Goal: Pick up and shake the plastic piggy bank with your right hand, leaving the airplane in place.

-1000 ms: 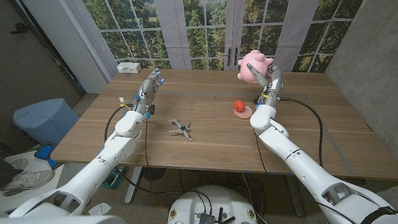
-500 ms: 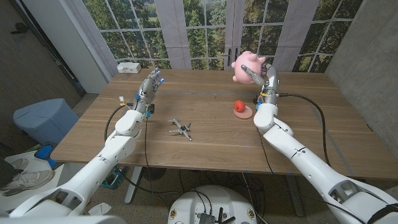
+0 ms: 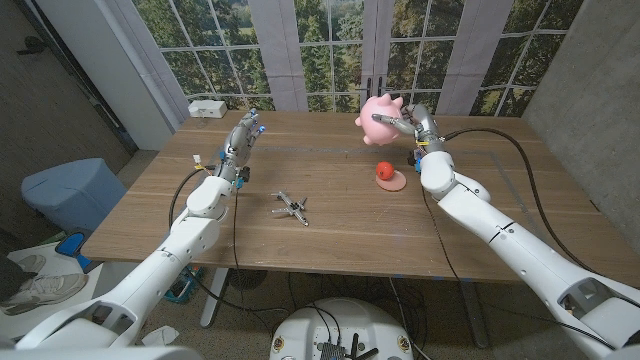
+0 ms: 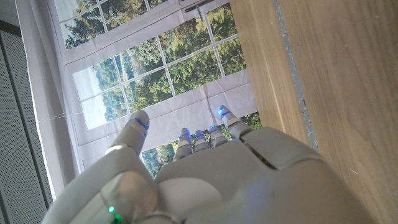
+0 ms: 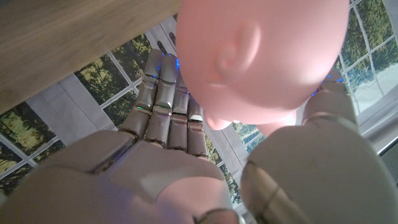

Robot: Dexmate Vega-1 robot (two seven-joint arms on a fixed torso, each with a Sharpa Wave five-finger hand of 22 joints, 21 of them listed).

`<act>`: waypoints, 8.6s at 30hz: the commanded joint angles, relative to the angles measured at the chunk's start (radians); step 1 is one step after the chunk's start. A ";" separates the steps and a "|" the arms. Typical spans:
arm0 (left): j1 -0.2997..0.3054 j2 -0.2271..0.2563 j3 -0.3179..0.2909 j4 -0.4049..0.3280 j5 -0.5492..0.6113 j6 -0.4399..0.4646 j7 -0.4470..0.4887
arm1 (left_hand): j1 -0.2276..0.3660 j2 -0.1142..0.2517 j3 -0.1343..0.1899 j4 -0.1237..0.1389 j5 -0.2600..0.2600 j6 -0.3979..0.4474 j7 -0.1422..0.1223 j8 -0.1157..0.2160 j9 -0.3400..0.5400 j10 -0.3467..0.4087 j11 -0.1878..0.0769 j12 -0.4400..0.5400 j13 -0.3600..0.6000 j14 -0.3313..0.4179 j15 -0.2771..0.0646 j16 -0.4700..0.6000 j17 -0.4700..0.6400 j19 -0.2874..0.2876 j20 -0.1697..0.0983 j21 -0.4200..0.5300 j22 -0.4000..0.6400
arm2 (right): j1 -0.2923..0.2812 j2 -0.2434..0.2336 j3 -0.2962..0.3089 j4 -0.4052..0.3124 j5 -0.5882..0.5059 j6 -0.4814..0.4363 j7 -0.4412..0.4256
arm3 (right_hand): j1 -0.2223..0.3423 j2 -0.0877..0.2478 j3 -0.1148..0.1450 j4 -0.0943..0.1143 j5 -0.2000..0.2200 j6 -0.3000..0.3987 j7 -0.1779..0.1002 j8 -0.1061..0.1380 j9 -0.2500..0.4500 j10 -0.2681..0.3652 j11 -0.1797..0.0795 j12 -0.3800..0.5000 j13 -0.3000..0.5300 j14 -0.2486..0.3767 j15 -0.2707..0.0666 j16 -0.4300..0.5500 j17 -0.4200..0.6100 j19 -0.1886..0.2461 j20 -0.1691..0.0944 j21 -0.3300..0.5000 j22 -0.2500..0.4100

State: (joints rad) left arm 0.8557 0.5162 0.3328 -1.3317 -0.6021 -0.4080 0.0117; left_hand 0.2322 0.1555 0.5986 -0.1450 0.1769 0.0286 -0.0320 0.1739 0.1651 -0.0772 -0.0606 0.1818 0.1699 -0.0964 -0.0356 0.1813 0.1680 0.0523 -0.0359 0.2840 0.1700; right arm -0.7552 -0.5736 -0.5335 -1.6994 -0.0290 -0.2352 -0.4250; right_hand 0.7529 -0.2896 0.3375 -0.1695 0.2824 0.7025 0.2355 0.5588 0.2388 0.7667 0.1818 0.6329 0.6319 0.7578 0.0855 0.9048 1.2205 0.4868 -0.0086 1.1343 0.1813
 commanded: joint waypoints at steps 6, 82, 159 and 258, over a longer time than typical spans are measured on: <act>0.004 -0.001 0.002 -0.008 0.006 0.001 0.009 | 0.013 0.012 -0.004 -0.003 -0.001 -0.002 0.000 0.004 0.005 -0.004 0.000 0.008 0.005 0.001 -0.013 -0.003 0.000 0.011 -0.006 -0.009 0.004 | 0.028 -0.064 -0.024 -0.073 0.038 -0.117 0.116 | 0.329 0.333 0.274 -0.003 0.002 0.252 -0.219 0.004 0.130 0.295 -0.278 0.001 0.185 0.165 -0.306 -0.003 0.003 -0.041 -0.051 0.009 0.002; 0.059 0.022 -0.004 -0.119 0.041 0.033 0.077 | 0.016 0.013 -0.006 -0.002 -0.001 -0.003 -0.001 0.004 0.005 -0.007 0.000 0.007 0.005 0.000 -0.013 -0.004 0.000 0.022 -0.006 -0.033 0.004 | -0.093 -0.028 0.062 -0.039 -0.006 0.064 -0.078 | 0.323 0.329 0.286 -0.001 0.003 0.257 -0.224 -0.013 0.138 0.300 -0.286 -0.014 0.195 0.167 -0.306 -0.001 0.003 -0.054 -0.057 0.048 -0.001; 0.085 0.036 -0.016 -0.153 0.043 0.031 0.084 | 0.018 0.014 -0.008 -0.001 -0.001 -0.001 -0.003 0.004 0.005 -0.007 -0.001 0.008 0.005 0.001 -0.013 -0.003 0.000 0.031 -0.006 -0.054 0.005 | -0.150 0.064 0.083 0.002 -0.101 0.159 -0.324 | 0.320 0.327 0.293 -0.001 -0.003 0.261 -0.223 -0.027 0.149 0.302 -0.290 -0.026 0.207 0.170 -0.306 0.002 0.003 -0.061 -0.056 0.072 -0.004; 0.137 0.053 -0.042 -0.193 0.040 0.023 0.103 | 0.019 0.012 -0.012 0.000 -0.001 0.005 -0.007 0.005 0.005 -0.006 -0.002 0.008 0.005 0.001 -0.014 -0.004 0.000 0.038 -0.005 -0.075 0.006 | 0.094 0.029 -0.290 0.103 -0.594 0.000 0.055 | 0.306 0.323 0.306 -0.001 -0.038 0.280 -0.246 -0.043 0.121 0.318 -0.305 -0.057 0.199 0.185 -0.307 -0.034 -0.003 -0.063 -0.069 0.086 -0.005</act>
State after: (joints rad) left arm 0.9913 0.5710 0.2909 -1.5242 -0.5639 -0.3859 0.1109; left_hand 0.2361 0.1595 0.5921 -0.1467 0.1769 0.0325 -0.0359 0.1739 0.1651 -0.0772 -0.0606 0.1818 0.1699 -0.0964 -0.0357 0.1781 0.1680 0.0827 -0.0341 0.2105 0.1748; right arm -0.6922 -0.5625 -0.7896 -1.6508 -0.5938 -0.2259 -0.3936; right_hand 0.7430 -0.2797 0.3374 -0.1695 0.2462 0.7319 0.2301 0.5107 0.2388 0.7896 0.1658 0.5703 0.6595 0.7722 0.0788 0.8731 1.2153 0.4688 -0.0052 1.2120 0.1774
